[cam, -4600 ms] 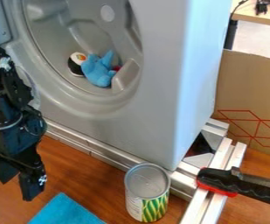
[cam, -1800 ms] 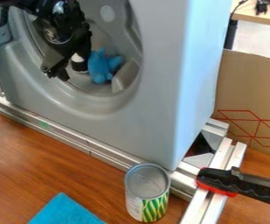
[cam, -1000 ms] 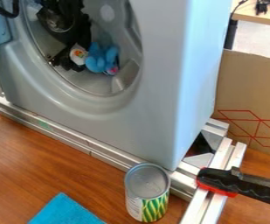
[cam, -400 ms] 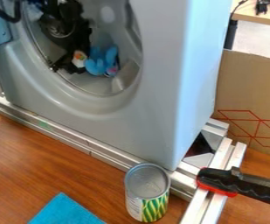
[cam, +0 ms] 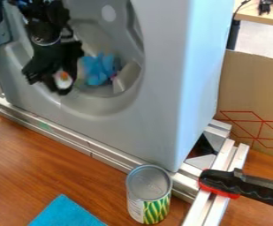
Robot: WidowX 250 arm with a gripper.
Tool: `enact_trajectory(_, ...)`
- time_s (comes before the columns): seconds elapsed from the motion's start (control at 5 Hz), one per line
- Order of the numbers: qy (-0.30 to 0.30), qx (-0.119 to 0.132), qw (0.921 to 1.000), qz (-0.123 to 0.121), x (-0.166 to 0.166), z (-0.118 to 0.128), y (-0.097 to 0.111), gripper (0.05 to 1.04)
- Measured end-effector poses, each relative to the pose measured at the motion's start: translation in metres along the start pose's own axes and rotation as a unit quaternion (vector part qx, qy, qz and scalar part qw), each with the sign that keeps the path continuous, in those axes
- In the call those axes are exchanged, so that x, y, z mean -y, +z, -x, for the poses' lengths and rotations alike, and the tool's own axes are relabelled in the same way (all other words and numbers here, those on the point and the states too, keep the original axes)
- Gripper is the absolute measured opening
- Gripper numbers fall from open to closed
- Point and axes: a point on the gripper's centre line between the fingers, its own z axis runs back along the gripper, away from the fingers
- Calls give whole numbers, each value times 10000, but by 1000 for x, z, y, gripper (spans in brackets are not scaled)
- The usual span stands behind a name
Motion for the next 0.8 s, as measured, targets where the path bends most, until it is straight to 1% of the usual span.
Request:
enact_trajectory(0.2,-667,-248,9964,-464,-28,9,-1,585)
enact_trajectory(0.4,-1075,-402,9903,-788,-48,14,0,585)
enact_trajectory(0.6,-1676,-652,9786,-1004,-76,22,-2,586)
enact_trajectory(0.8,-2148,-762,9688,-969,-91,31,-4,586)
